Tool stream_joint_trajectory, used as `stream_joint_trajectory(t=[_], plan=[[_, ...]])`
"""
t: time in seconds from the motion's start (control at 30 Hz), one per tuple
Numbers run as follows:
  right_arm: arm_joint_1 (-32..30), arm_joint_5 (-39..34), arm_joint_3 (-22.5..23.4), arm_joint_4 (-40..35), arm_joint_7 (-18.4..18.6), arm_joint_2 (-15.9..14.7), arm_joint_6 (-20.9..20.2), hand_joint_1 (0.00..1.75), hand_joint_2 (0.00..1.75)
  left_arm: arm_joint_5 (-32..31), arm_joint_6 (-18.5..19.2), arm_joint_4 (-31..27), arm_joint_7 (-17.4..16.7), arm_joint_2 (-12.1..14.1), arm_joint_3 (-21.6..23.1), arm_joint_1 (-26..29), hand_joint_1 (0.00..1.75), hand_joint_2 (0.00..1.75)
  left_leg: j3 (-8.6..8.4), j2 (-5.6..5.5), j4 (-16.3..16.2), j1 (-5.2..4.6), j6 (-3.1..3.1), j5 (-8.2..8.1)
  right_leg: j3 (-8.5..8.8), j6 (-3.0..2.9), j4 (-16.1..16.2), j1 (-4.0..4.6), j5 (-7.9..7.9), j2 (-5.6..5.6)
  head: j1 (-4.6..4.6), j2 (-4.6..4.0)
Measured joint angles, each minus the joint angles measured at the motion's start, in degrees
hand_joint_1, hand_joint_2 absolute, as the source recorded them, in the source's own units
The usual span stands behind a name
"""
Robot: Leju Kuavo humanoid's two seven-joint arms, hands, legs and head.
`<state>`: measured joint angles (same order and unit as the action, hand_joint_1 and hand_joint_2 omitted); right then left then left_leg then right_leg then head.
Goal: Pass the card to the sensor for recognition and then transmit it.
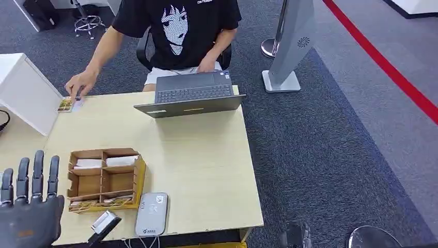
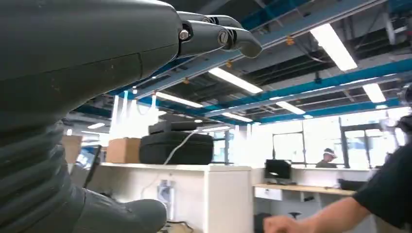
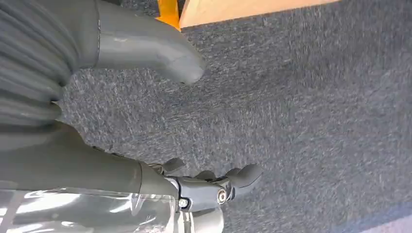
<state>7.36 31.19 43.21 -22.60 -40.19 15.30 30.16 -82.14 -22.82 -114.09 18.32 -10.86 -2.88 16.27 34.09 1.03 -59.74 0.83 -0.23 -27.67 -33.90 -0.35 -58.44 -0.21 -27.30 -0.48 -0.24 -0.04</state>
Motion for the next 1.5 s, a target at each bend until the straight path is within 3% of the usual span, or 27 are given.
stream_joint_trajectory(t=[0.23, 0.6, 1.1, 1.17, 1.23, 1.3, 1.5], plan=[[-1.0, -1.9, -0.4, -1.1, 0.0, 0.0, 0.0, 0.00, 1.75, -0.7, 0.5, -0.7, -1.8, -0.2, 4.3, 3.0, 0.00, 1.75, 0.00, 0.00, 0.0, 0.00, 0.00, -0.01, 0.00, 0.00, 0.0, 0.00, 0.00, 0.00, 0.00, 0.00], [-1.6, -2.9, -1.4, -1.7, 0.0, 0.0, 0.6, 0.00, 1.75, -0.5, 2.4, 2.9, -1.7, -0.7, 4.5, 4.6, 0.00, 1.75, -0.01, 0.00, 0.0, 0.01, 0.00, 0.00, 0.01, 0.00, 0.0, 0.00, 0.00, 0.00, 0.00, 0.00], [-1.2, -1.9, -3.5, -1.3, 0.0, 0.0, 0.6, 0.00, 1.75, -2.8, 1.1, 17.7, -4.2, -1.0, 2.7, 0.4, 0.00, 1.75, -0.02, 0.00, 0.0, 0.00, 0.00, 0.00, 0.02, -0.01, 0.0, 0.00, 0.01, -0.01, 0.00, 0.00], [-1.1, -1.7, -3.8, -1.2, 0.0, 0.0, 0.6, 0.00, 1.75, -2.9, 1.1, 19.3, -8.2, 0.3, 2.9, -0.2, 0.00, 1.75, -0.03, 0.00, 0.0, 0.00, 0.00, 0.01, 0.01, -0.01, 0.0, 0.00, 0.01, 0.00, 0.02, 0.00], [-0.7, -1.4, -4.0, -0.9, 0.0, 0.0, 0.5, 0.00, 1.75, -2.9, 1.0, 21.3, -14.8, 3.1, 4.4, -1.5, 0.00, 1.75, -0.04, 0.01, 0.0, 0.01, 0.00, 0.01, 0.01, -0.01, 0.0, 0.00, 0.01, 0.00, 0.00, 0.00], [-0.5, -1.1, -4.2, -0.6, 0.0, 0.0, 0.5, 0.00, 1.75, -2.9, 0.7, 23.1, -19.0, 5.9, 6.0, -2.7, 0.00, 1.75, -0.05, 0.00, 0.0, 0.02, 0.00, 0.01, 0.01, -0.02, 0.0, 0.01, 0.01, -0.01, -0.07, 0.00], [-0.1, -0.7, -4.5, -0.1, 0.0, 0.0, 0.5, 0.00, 1.75, -3.0, 0.3, 26.0, -19.8, 9.5, 9.4, -4.4, 0.00, 1.75, -0.04, 0.01, 0.0, 0.01, -0.02, 0.04, 0.02, -0.02, 0.0, 0.00, 0.02, 0.00, -0.07, 0.00]])
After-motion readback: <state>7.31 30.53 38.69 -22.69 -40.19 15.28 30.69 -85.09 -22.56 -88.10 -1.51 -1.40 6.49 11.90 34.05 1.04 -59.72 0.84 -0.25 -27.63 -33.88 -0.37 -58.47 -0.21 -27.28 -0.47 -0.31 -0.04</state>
